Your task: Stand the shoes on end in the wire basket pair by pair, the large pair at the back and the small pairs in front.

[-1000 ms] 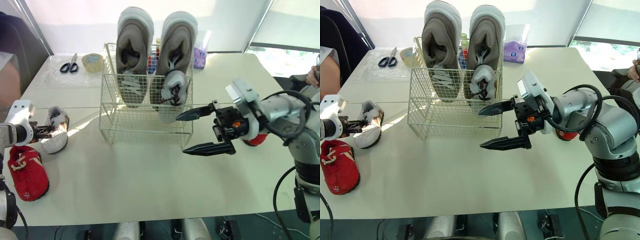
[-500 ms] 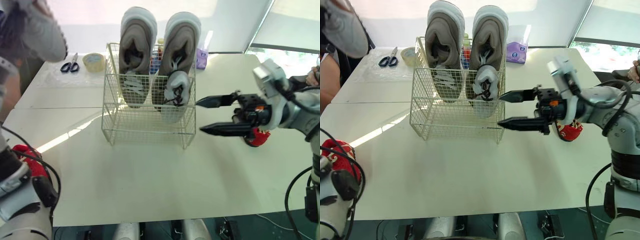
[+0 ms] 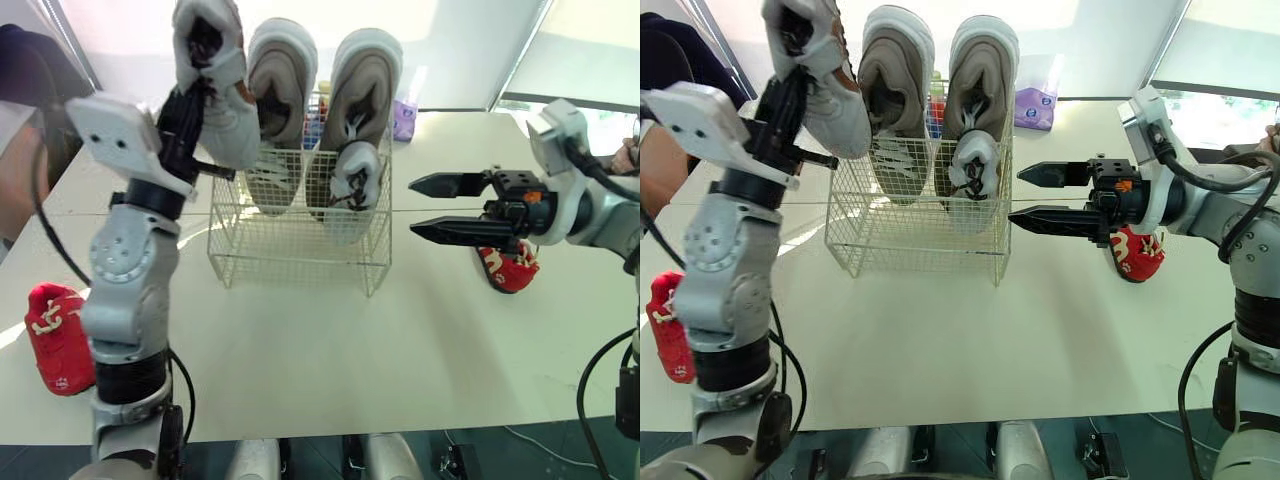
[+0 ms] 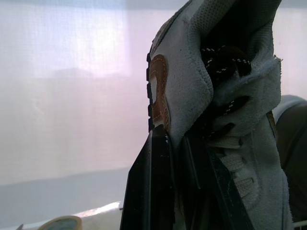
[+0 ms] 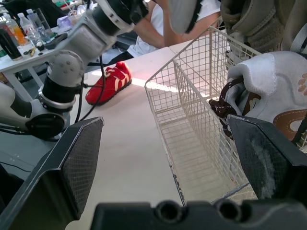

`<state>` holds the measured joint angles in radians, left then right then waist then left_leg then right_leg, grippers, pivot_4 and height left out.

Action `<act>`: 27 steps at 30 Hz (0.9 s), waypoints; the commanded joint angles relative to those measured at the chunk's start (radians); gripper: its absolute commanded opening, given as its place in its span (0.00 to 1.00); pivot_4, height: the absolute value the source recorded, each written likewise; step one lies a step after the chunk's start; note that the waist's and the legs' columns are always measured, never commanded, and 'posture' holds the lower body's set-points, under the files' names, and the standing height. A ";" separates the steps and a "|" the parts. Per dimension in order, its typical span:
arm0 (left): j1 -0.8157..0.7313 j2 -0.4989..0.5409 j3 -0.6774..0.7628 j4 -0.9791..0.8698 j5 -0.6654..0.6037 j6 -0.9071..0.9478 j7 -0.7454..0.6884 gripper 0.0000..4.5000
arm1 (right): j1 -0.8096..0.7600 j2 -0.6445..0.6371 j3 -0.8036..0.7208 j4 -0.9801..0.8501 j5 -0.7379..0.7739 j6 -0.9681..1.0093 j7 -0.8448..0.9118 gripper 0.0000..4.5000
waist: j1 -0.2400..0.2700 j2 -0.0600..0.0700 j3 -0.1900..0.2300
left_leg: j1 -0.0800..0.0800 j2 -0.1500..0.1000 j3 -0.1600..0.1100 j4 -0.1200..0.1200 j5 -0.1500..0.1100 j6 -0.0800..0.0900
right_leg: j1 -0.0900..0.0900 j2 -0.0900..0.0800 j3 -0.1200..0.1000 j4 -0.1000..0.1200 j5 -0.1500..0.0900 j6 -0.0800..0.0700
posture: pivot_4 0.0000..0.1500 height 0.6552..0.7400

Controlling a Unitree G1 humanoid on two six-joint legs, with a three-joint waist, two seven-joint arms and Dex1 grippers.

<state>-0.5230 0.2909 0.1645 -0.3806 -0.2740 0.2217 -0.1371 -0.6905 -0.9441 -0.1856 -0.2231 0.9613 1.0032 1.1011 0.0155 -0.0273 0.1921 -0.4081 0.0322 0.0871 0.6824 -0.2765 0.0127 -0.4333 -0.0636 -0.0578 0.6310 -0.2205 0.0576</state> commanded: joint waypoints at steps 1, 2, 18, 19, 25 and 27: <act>-0.009 -0.039 -0.024 0.067 0.055 -0.125 0.006 0.01 | 0.030 -0.043 -0.069 -0.081 0.067 0.046 -0.013 1.00 | 0.001 0.000 0.000 | -0.001 0.000 -0.001 0.000 0.000 0.000 | 0.000 0.000 -0.001 0.000 0.000 0.000 | 1.00 1.00; -0.002 -0.051 -0.036 0.097 0.077 -0.153 0.008 0.01 | 0.041 -0.041 -0.090 -0.093 0.083 0.054 -0.034 1.00 | 0.000 0.000 0.000 | -0.001 0.000 -0.001 0.000 0.000 0.000 | 0.000 0.000 -0.001 -0.001 0.000 0.000 | 1.00 1.00; 0.168 -0.058 -0.131 0.151 0.166 -0.244 -0.075 0.01 | 0.119 0.018 -0.146 -0.153 0.175 0.037 -0.211 1.00 | 0.000 0.000 -0.001 | 0.000 0.000 -0.001 0.001 -0.001 0.001 | 0.001 -0.001 0.000 -0.001 0.001 0.001 | 1.00 1.00; 0.170 -0.046 -0.131 0.147 0.178 -0.243 -0.078 0.01 | 0.115 0.026 -0.140 -0.145 0.171 0.029 -0.213 1.00 | -0.001 0.000 -0.001 | 0.000 0.000 -0.001 0.001 -0.001 0.001 | 0.001 -0.001 0.000 -0.001 0.001 0.001 | 1.00 1.00; 0.195 -0.024 -0.103 0.097 0.122 -0.195 -0.108 0.24 | 0.105 0.040 -0.110 -0.125 0.155 0.004 -0.206 1.00 | -0.002 0.001 -0.001 | 0.000 0.000 -0.001 0.001 -0.001 0.001 | 0.000 -0.001 0.000 -0.001 0.001 0.001 | 1.00 1.00; 0.216 -0.023 -0.099 0.064 0.102 -0.161 -0.116 0.46 | 0.107 0.040 -0.101 -0.122 0.150 -0.003 -0.199 1.00 | -0.002 0.001 -0.001 | 0.000 0.000 -0.001 0.001 -0.001 0.002 | 0.000 -0.001 0.000 -0.001 0.001 0.002 | 1.00 1.00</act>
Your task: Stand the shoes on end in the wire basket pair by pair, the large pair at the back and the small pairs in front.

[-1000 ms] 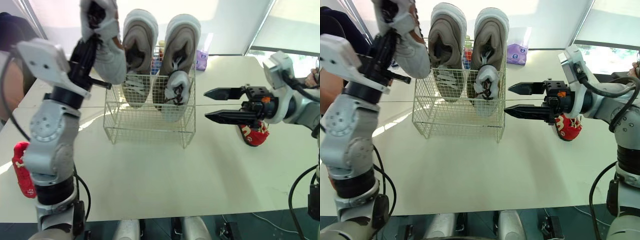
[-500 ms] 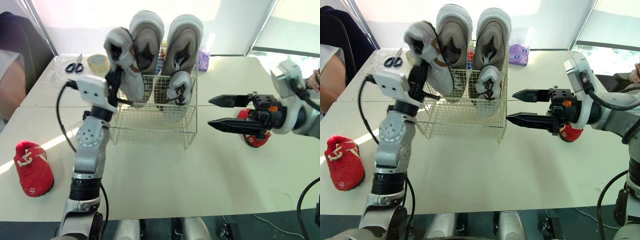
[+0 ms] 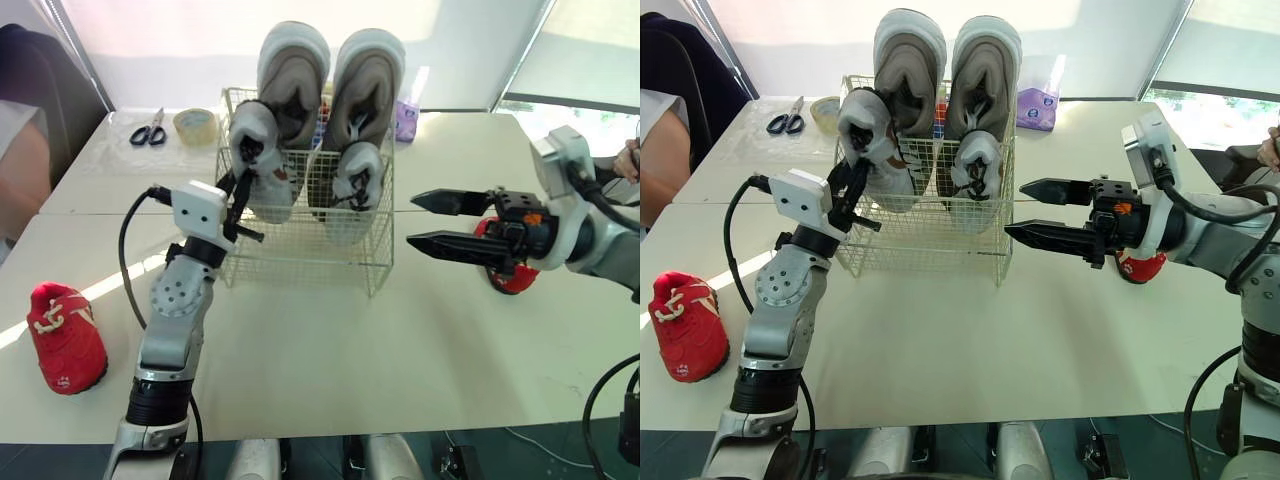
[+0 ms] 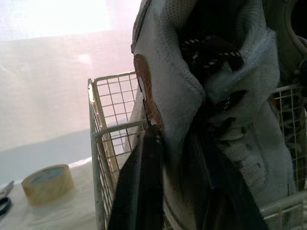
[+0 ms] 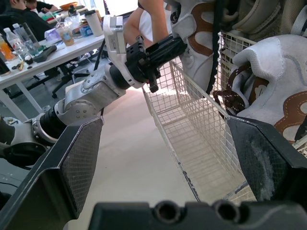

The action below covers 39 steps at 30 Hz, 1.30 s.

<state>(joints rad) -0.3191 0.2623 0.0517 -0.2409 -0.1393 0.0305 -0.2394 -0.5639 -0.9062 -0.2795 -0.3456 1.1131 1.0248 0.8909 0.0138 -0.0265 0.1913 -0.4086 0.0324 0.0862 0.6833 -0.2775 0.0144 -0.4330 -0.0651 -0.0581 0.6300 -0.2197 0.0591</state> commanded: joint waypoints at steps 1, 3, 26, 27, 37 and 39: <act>0.024 0.004 0.016 -0.094 -0.041 0.051 -0.012 0.56 | -0.016 0.000 -0.002 0.002 -0.006 -0.027 0.016 1.00 | 0.000 0.000 0.000 | 0.000 0.000 0.000 0.000 0.000 0.000 | 0.000 0.000 0.000 0.000 0.000 0.000 | 1.00 1.00; 0.058 0.000 0.029 -0.143 -0.076 0.104 -0.009 0.78 | -0.008 -0.006 0.011 0.001 -0.019 -0.033 0.027 1.00 | 0.000 0.000 0.000 | 0.000 0.000 0.000 0.000 0.000 0.000 | 0.000 0.000 0.000 0.000 0.000 0.000 | 1.00 1.00; 0.212 0.385 0.252 -0.567 -1.128 0.772 -0.149 0.99 | 0.372 0.385 -0.214 -0.168 -0.403 -0.278 -0.651 1.00 | 0.015 0.004 -0.002 | -0.001 0.000 -0.002 -0.001 0.001 -0.002 | -0.001 0.001 0.000 0.001 -0.002 -0.002 | 1.00 1.00; 0.201 0.370 0.204 -0.587 -1.137 0.774 -0.120 0.99 | 0.424 0.393 -0.193 -0.215 -0.456 -0.294 -0.681 1.00 | 0.019 0.007 -0.002 | -0.001 -0.001 -0.002 0.000 0.001 -0.002 | 0.000 0.000 0.000 0.000 -0.002 -0.001 | 1.00 1.00; 0.231 0.336 0.016 -0.663 -1.107 0.748 -0.056 0.99 | 0.630 0.547 -0.206 -0.255 -0.617 -0.290 -0.898 1.00 | -0.004 0.015 -0.007 | 0.003 0.000 0.000 -0.001 0.001 -0.002 | 0.001 0.005 0.004 0.001 -0.003 -0.004 | 1.00 1.00; 0.245 0.334 0.003 -0.665 -1.101 0.741 -0.052 0.99 | 0.632 0.551 -0.205 -0.235 -0.626 -0.307 -0.887 1.00 | -0.003 0.016 -0.008 | 0.002 0.000 0.000 -0.001 0.001 -0.002 | 0.001 0.005 0.004 0.000 -0.003 -0.004 | 1.00 1.00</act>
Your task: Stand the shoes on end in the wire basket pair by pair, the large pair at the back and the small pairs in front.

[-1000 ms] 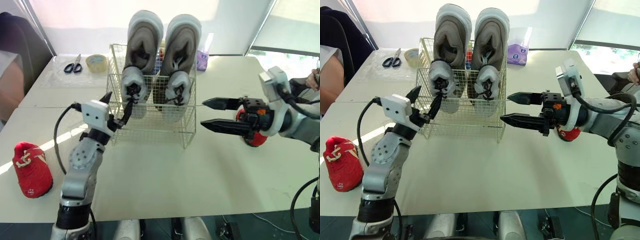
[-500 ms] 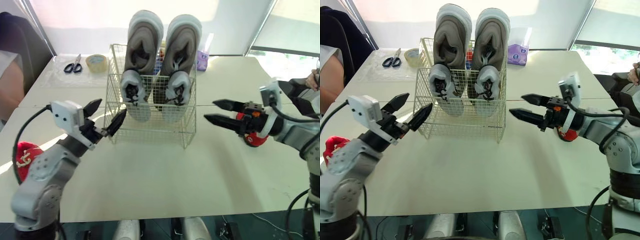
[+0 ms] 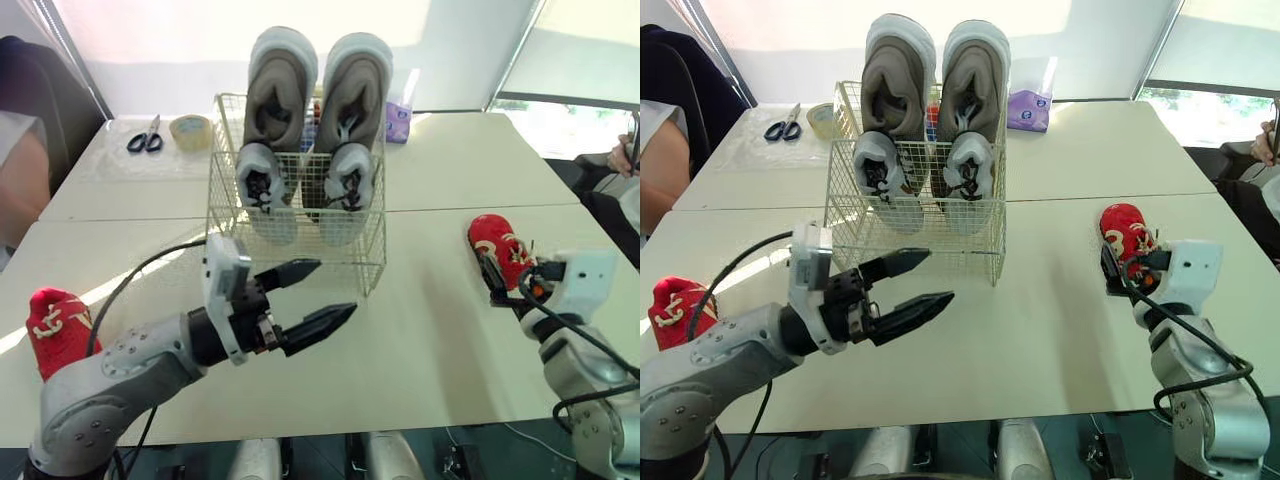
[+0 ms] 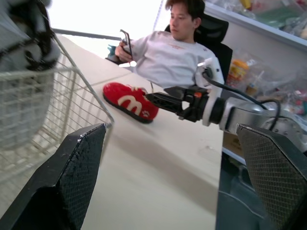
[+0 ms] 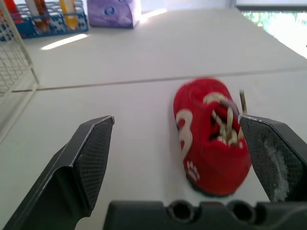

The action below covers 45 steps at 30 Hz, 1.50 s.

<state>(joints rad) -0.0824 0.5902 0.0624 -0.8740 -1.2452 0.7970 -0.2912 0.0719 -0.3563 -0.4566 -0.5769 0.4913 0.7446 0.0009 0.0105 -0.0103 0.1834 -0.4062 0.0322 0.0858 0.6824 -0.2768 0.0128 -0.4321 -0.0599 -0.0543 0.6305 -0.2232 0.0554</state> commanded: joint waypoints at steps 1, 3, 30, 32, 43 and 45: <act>0.013 0.004 -0.013 -0.033 0.008 -0.030 0.005 0.99 | -0.002 -0.002 -0.022 0.003 -0.017 -0.038 0.009 1.00 | 0.000 0.000 0.000 | 0.000 0.000 0.000 0.000 0.000 0.000 | 0.000 0.000 0.000 0.000 0.000 0.000 | 1.00 1.00; 0.026 0.000 -0.024 -0.030 0.030 -0.038 0.002 0.99 | -0.020 0.027 -0.020 0.043 -0.027 -0.038 -0.021 1.00 | 0.000 0.000 -0.001 | 0.000 0.000 0.000 0.000 0.000 0.000 | 0.000 0.000 0.000 0.000 0.000 0.000 | 1.00 1.00; -0.117 0.277 0.341 0.187 -0.311 -0.074 0.038 1.00 | -0.822 -0.227 -0.010 0.836 -0.140 -0.606 0.193 0.47 | -0.027 0.016 0.009 | -0.004 -0.002 0.003 0.001 0.001 0.002 | -0.006 -0.002 0.001 0.001 0.002 0.000 | 1.00 1.00; -0.175 0.345 0.390 0.272 -0.362 -0.054 -0.011 1.00 | -0.974 -0.296 0.043 0.889 -0.142 -0.660 0.306 0.47 | -0.027 0.017 0.010 | -0.005 -0.003 0.003 -0.001 0.001 0.003 | -0.008 0.000 0.003 0.001 0.002 0.001 | 1.00 1.00; -0.549 0.549 0.460 0.799 -0.475 0.092 -0.130 1.00 | -1.230 -0.262 0.370 0.703 -0.029 -0.659 0.910 0.47 | -0.026 0.003 0.007 | -0.003 0.004 0.000 -0.017 0.003 -0.001 | -0.011 0.008 0.003 0.000 -0.003 0.000 | 1.00 1.00; -0.587 0.547 0.443 0.796 -0.497 0.124 -0.139 1.00 | -1.209 -0.243 0.415 0.704 -0.086 -0.725 0.946 0.47 | -0.023 0.003 0.007 | -0.003 0.002 0.000 -0.017 0.004 -0.003 | -0.011 0.004 0.002 0.000 -0.003 0.000 | 1.00 1.00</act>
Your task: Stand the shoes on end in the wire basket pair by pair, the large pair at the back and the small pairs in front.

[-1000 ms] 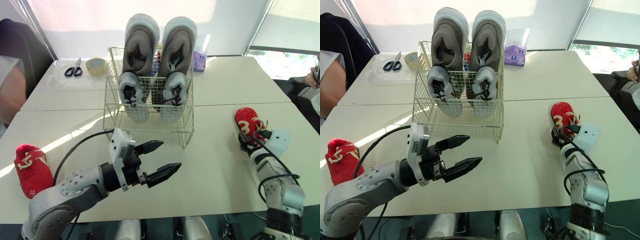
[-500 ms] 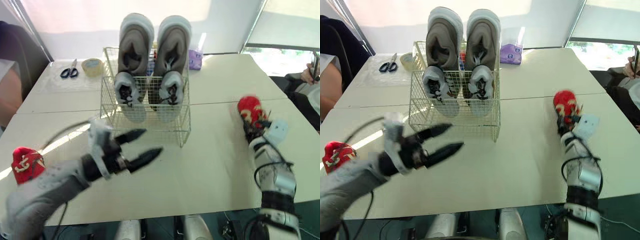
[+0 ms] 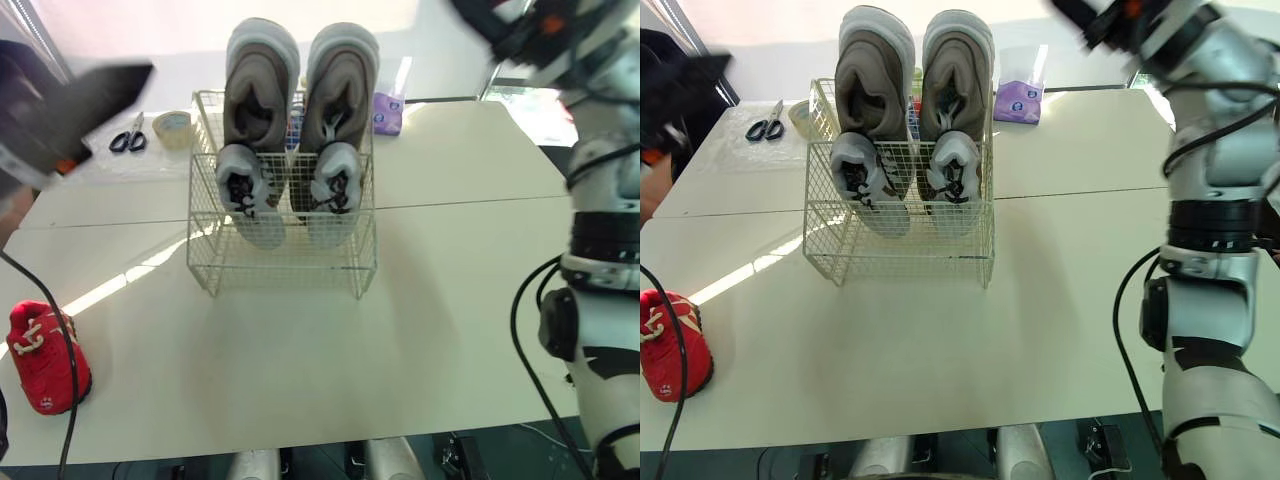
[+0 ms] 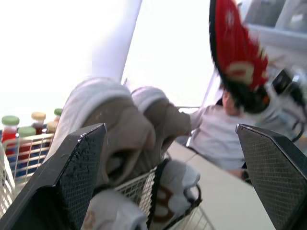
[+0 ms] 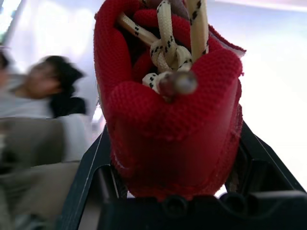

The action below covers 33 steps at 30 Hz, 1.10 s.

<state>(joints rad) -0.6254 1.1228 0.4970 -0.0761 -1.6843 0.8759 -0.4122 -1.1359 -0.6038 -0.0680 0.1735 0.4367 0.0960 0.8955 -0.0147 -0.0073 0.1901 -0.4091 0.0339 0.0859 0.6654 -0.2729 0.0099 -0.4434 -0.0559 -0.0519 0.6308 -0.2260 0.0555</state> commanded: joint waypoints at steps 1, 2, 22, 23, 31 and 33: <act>-0.058 0.012 -0.003 -0.011 -0.069 0.062 -0.020 1.00 | 0.007 0.016 0.049 -0.040 -0.063 -0.116 0.061 0.47 | 0.005 -0.001 0.000 | 0.000 -0.002 0.000 0.000 0.000 -0.001 | 0.000 -0.002 -0.001 0.000 0.000 0.000 | 1.00 1.00; -0.069 0.007 -0.013 -0.022 -0.075 0.074 -0.021 1.00 | 0.012 0.028 0.064 -0.034 -0.082 -0.143 0.066 0.47 | 0.007 -0.003 0.000 | 0.000 -0.003 0.000 0.000 0.001 -0.001 | 0.001 -0.005 -0.002 0.000 0.000 0.001 | 1.00 1.00; -0.142 -0.177 -0.167 -0.047 -0.043 0.143 0.000 0.25 | 0.079 0.090 0.160 -0.178 -0.177 -0.200 0.109 0.47 | 0.001 -0.005 0.001 | 0.001 -0.005 -0.001 0.002 0.007 -0.012 | 0.003 -0.006 -0.002 0.002 0.003 0.005 | 1.00 1.00; -0.143 -0.178 -0.166 -0.047 -0.042 0.146 -0.003 0.14 | 0.081 0.087 0.157 -0.182 -0.178 -0.199 0.111 0.47 | 0.001 -0.005 0.001 | 0.001 -0.005 -0.001 0.002 0.007 -0.012 | 0.003 -0.006 -0.002 0.002 0.003 0.005 | 1.00 1.00; -0.154 -0.257 -0.056 -0.041 -0.141 0.040 0.099 0.08 | 0.176 0.090 -0.036 -0.199 0.004 0.135 -0.079 0.98 | 0.005 -0.008 0.000 | 0.001 -0.005 -0.002 0.003 0.007 -0.012 | 0.004 -0.007 -0.002 0.002 0.003 0.005 | 1.00 1.00; -0.146 -0.317 -0.018 -0.085 -0.146 -0.033 0.148 0.08 | 0.252 0.176 -0.173 -0.273 0.308 0.359 -0.258 0.98 | 0.006 -0.009 0.000 | 0.001 -0.005 -0.003 0.003 0.007 -0.012 | 0.005 -0.009 -0.002 0.001 0.003 0.005 | 1.00 1.00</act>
<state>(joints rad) -0.7579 0.8272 0.4179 -0.1085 -1.7982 0.9169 -0.2957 -0.9028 -0.4731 -0.1384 -0.0232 0.5281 0.3121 0.7662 -0.0092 -0.0161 0.1902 -0.4085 0.0287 0.0828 0.6683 -0.2658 -0.0019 -0.4386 -0.0650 -0.0537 0.6321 -0.2228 0.0605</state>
